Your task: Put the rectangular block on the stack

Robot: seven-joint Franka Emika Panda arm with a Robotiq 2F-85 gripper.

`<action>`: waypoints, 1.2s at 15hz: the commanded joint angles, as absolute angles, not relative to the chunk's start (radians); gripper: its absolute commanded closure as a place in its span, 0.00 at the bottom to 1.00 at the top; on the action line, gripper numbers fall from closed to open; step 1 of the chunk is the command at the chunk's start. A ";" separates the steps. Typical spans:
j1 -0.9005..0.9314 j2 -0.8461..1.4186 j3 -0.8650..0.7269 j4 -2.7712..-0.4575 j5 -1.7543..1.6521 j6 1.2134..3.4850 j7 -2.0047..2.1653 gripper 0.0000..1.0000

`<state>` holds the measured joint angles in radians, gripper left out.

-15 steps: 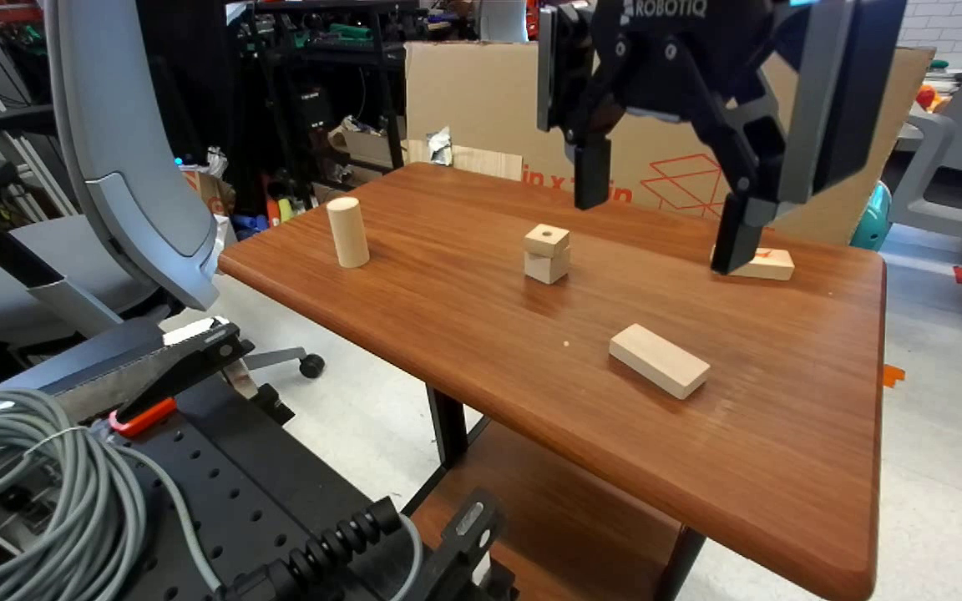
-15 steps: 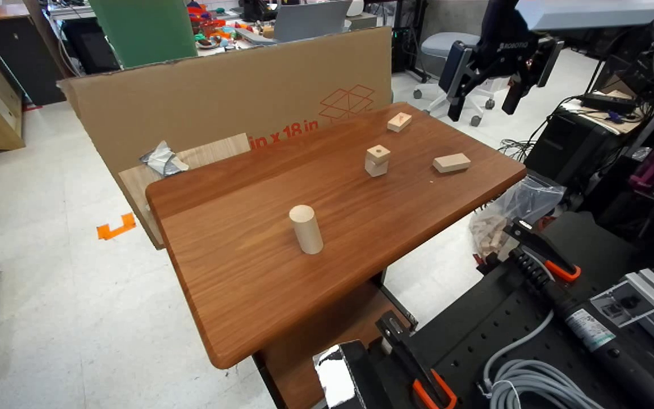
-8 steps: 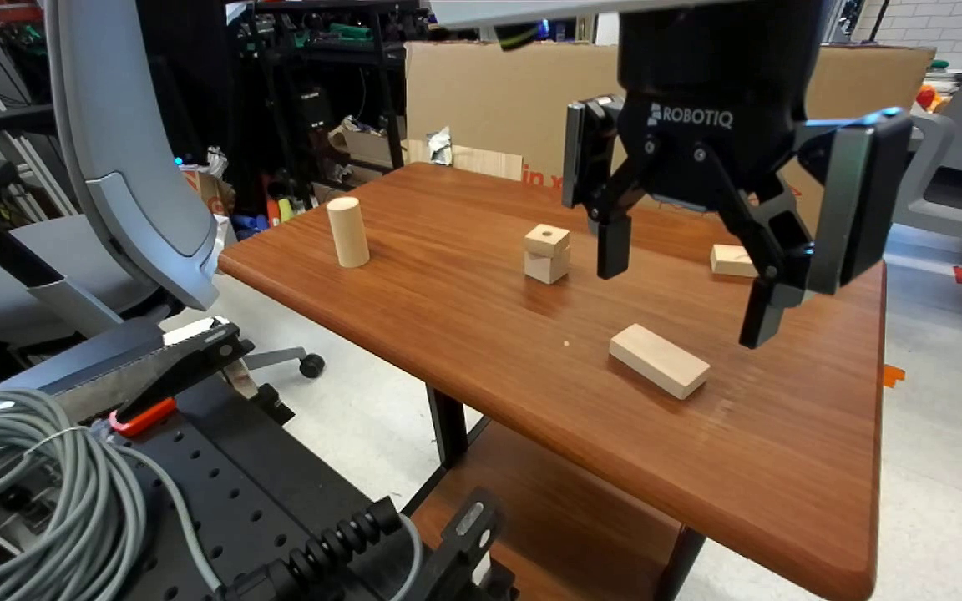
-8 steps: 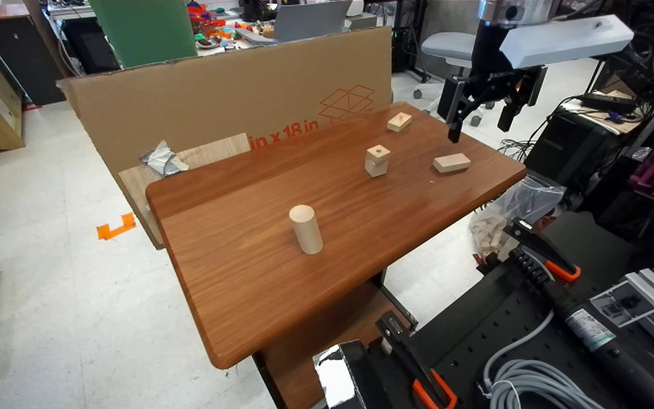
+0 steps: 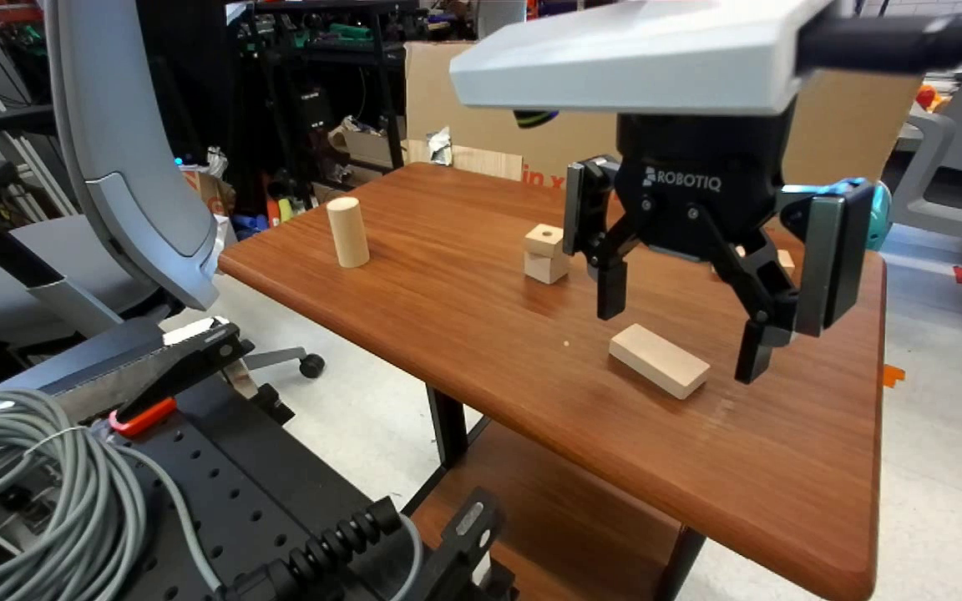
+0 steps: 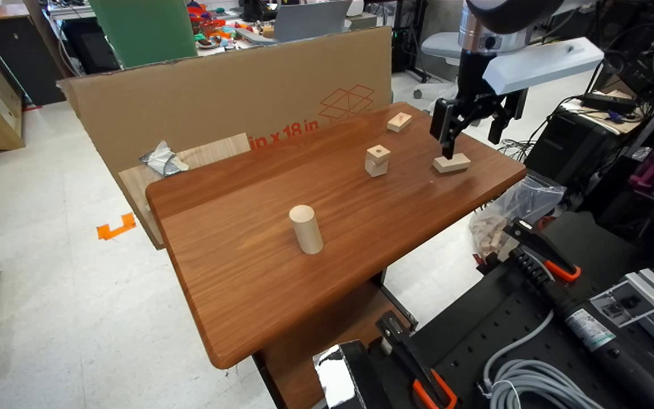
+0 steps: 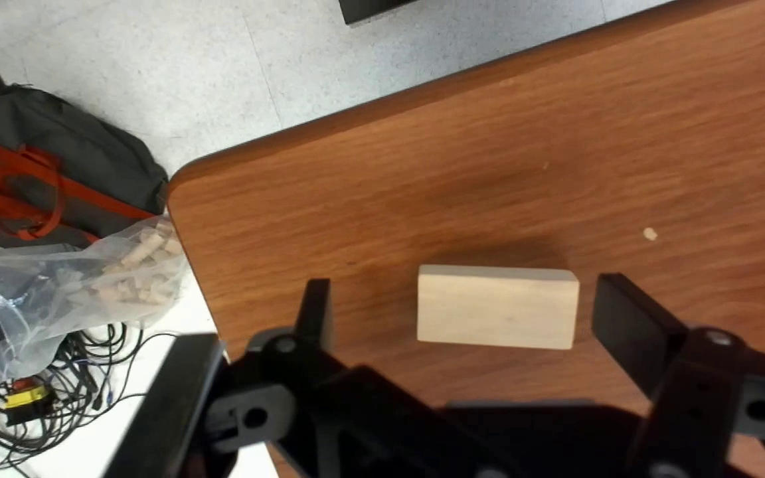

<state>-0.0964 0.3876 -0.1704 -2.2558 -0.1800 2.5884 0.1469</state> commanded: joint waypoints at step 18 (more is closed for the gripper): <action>-0.075 0.542 -0.172 -2.050 -0.182 2.403 0.124 0.00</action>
